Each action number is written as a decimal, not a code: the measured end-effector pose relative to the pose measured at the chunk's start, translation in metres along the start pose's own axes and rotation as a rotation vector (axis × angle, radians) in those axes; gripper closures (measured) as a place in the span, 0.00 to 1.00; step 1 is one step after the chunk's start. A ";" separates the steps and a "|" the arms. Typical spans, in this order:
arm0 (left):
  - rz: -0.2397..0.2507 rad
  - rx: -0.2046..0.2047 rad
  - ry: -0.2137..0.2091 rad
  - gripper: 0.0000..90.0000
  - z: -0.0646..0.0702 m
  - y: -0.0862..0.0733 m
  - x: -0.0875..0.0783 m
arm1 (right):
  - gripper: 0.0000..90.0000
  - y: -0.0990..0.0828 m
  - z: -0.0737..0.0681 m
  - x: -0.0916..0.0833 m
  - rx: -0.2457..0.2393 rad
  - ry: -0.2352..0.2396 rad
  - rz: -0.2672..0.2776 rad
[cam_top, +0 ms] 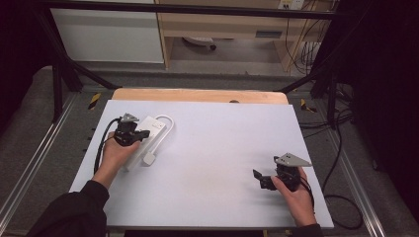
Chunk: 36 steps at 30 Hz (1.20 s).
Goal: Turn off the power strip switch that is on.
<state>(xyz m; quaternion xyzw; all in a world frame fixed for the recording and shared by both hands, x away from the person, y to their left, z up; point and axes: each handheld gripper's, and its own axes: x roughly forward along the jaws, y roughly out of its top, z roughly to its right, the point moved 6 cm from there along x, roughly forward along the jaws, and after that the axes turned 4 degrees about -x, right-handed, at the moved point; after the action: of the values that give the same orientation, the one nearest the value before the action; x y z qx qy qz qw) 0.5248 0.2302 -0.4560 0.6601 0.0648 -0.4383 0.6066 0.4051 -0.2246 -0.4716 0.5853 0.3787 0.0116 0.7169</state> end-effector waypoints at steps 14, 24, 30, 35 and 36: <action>0.142 -0.040 0.025 0.49 0.005 0.017 -0.012 | 0.04 0.000 0.000 0.000 -0.004 -0.001 0.001; 0.227 -0.086 -0.001 0.11 0.013 0.028 -0.019 | 0.04 0.000 0.000 0.001 -0.001 -0.001 0.001; 0.260 -0.080 -0.012 0.09 0.019 0.033 -0.025 | 0.04 0.000 0.000 0.000 -0.004 -0.001 0.002; 0.282 -0.069 -0.024 0.09 0.025 0.036 -0.033 | 0.04 0.001 0.000 0.000 -0.006 0.001 0.004; 0.283 -0.067 -0.026 0.09 0.026 0.036 -0.034 | 0.04 0.000 0.000 0.000 -0.005 0.002 0.003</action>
<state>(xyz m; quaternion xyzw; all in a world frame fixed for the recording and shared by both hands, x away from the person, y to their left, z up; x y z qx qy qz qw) 0.5134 0.2139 -0.4037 0.6362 -0.0223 -0.3544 0.6850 0.4054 -0.2240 -0.4715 0.5841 0.3782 0.0142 0.7180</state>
